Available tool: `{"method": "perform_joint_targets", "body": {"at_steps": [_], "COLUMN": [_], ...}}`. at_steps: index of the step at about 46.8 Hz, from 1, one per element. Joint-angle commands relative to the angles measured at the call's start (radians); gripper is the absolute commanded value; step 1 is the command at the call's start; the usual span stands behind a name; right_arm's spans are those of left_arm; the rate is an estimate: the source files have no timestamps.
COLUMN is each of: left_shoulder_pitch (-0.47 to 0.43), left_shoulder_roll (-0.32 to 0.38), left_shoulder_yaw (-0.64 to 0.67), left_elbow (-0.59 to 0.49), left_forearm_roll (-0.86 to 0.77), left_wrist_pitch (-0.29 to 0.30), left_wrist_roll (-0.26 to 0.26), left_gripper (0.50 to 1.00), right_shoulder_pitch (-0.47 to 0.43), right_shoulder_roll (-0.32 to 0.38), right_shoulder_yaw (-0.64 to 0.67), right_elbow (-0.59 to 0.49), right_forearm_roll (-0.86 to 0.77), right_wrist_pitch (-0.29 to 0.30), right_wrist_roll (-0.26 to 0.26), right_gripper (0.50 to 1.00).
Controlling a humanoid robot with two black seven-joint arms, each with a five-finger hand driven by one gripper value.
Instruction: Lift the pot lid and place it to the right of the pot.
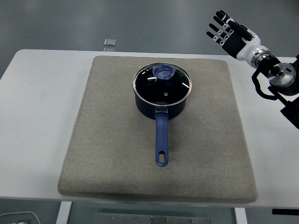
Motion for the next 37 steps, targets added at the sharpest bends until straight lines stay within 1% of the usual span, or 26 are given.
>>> {"method": "perform_joint_targets", "body": {"at_steps": [1,16,24,28,37], "left_shoulder_pitch": [-0.009,-0.012,-0.013,-0.013,-0.013], "left_shoulder_roll": [0.0,0.0,0.0,0.0,0.0], "left_shoulder_yaw": [-0.001,-0.001,-0.002,-0.002,-0.001], "left_elbow": [0.0,0.0,0.0,0.0,0.0], "left_forearm_roll": [-0.001,0.0,0.0,-0.001,0.0], "left_wrist_pitch": [0.0,0.0,0.0,0.0,0.0], "left_wrist_roll": [0.0,0.0,0.0,0.0,-0.001], "left_gripper": [1.0,1.0,1.0,1.0,1.0], "right_shoulder_pitch": [0.0,0.005,0.0,0.0,-0.001], "right_shoulder_roll": [-0.001,-0.009,-0.007,-0.007,-0.018], "right_shoulder_yaw": [0.0,-0.005,-0.005,-0.005,-0.008], "right_elbow": [0.0,-0.002,-0.002,-0.002,-0.002], "right_forearm_roll": [0.0,-0.008,-0.107,-0.124,-0.13], "right_wrist_pitch": [0.002,0.011,0.012,0.015,0.077], "right_wrist_roll": [0.0,0.005,0.006,0.008,0.008], "right_gripper": [0.915,0.915,0.915,0.915,0.913]}}
